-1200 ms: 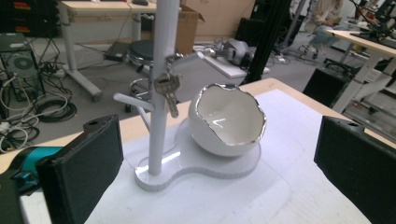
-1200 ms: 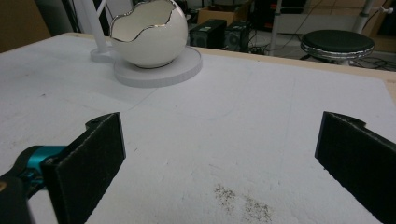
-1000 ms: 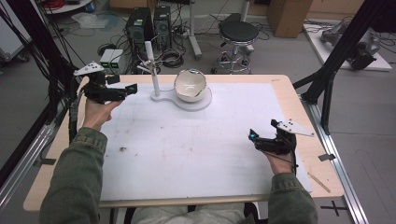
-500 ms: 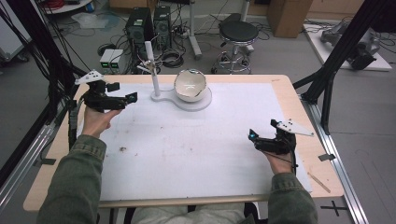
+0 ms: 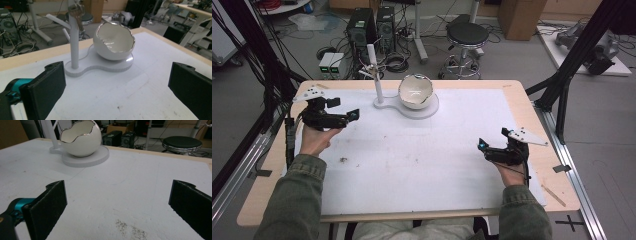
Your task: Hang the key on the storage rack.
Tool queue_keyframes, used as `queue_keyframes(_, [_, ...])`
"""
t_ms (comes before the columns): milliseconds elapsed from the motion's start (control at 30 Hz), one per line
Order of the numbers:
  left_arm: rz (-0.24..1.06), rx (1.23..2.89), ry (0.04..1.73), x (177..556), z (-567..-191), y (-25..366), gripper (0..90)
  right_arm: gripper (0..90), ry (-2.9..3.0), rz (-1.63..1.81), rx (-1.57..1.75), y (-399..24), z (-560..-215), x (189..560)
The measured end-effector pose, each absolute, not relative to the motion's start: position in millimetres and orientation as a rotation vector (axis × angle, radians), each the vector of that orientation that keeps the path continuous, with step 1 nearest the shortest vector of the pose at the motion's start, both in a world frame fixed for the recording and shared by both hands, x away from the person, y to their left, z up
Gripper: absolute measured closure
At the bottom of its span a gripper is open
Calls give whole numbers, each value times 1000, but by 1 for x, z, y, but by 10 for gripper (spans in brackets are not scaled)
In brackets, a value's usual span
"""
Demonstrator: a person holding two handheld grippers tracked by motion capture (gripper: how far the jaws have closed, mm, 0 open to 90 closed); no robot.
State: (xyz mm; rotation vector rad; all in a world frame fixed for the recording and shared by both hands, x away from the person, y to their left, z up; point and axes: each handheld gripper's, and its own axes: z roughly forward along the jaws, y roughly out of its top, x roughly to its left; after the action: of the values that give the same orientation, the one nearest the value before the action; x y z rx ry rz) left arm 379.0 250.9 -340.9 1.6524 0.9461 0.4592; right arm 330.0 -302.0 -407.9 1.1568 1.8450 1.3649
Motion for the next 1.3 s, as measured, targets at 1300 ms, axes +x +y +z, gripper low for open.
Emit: queue_keyframes(1300, [699,1529,1100,315,-394,299,16,6,1865,1340,1154,-299,-409,328])
